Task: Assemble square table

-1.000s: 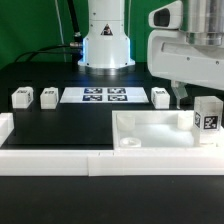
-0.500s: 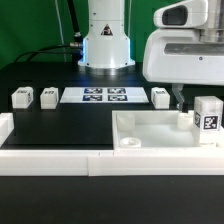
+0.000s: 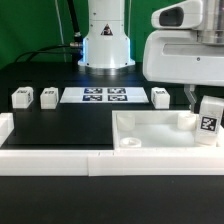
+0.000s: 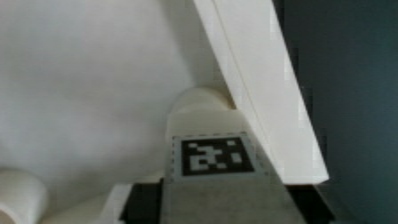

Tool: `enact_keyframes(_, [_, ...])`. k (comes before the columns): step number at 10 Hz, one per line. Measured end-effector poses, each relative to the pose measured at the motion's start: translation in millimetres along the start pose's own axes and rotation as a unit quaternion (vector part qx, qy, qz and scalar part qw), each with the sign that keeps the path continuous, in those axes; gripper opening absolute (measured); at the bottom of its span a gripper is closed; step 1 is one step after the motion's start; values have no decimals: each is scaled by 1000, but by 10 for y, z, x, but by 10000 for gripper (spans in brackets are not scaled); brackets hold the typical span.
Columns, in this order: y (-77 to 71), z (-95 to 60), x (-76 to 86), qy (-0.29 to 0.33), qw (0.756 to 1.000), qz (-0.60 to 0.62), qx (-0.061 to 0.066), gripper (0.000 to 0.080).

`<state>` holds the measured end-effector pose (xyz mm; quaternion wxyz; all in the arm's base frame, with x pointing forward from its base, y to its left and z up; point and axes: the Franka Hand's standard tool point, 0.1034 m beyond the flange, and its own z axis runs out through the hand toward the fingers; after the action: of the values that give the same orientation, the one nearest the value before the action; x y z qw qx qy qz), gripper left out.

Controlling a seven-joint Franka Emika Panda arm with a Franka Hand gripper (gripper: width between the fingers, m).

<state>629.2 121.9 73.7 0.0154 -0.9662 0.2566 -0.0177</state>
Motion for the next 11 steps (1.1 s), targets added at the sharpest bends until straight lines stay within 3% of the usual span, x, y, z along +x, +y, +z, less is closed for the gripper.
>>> enact_keyframes(2, [4,7,0,-3,996,88,3,291])
enact_keyframes(4, [-3,15,-21,-6,972,236,2,291])
enact_keyframes(6, [-22,31,-22,-20,912,409,28,291])
enact_keyframes(8, [-4,45,-11,-38,840,538,65,291])
enact_keyframes(9, [-8,46,-14,-39,837,542,67,291])
enact_keyframes(10, [-10,48,-17,-38,849,523,68,345])
enact_keyframes(11, [-5,55,-17,-33,870,487,67,345])
